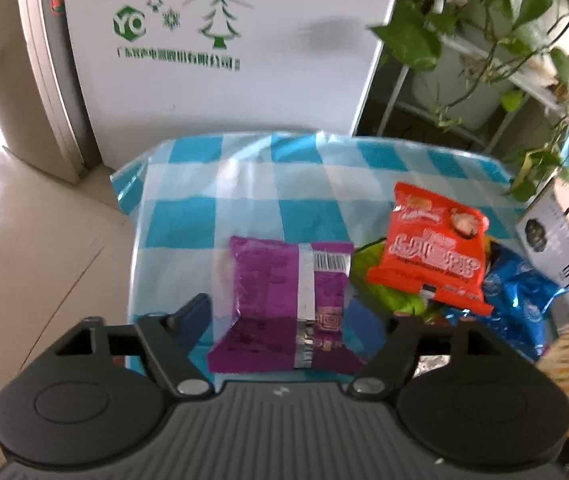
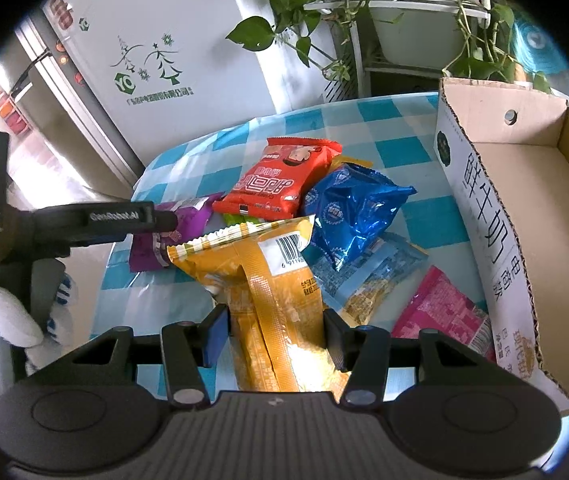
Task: Organize snacks
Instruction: 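Close both grippers and lift the purple bag and the long yellow bag, then carry both bags into the cardboard box and open both grippers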
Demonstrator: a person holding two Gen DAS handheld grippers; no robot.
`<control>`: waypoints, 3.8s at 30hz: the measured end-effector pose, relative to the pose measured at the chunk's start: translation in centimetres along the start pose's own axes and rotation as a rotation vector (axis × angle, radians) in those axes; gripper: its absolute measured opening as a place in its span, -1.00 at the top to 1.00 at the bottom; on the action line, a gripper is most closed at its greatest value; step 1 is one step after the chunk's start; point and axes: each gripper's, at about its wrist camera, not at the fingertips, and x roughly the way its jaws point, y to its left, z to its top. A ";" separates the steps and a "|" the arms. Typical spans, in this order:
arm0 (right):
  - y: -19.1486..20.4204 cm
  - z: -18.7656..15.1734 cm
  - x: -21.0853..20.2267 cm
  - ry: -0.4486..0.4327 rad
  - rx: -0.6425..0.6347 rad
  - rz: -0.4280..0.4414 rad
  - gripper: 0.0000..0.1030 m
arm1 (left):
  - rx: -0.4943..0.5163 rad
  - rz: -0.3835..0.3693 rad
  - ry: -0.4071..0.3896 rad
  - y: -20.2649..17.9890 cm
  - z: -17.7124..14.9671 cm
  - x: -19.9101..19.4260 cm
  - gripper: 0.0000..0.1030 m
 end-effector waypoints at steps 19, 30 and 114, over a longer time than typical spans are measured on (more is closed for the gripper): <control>0.0 0.3 0.5 0.002 0.026 0.009 -0.07 | 0.015 0.008 -0.013 -0.4 -1.4 1.0 -0.23; 0.0 0.5 0.0 -0.024 0.033 0.026 -0.06 | 0.028 -0.025 -0.088 -0.9 -4.4 -3.3 -0.23; -18.3 1.1 -13.3 -0.404 0.487 -0.152 -0.41 | 0.337 -0.262 -0.131 -26.5 -5.6 -9.3 -0.69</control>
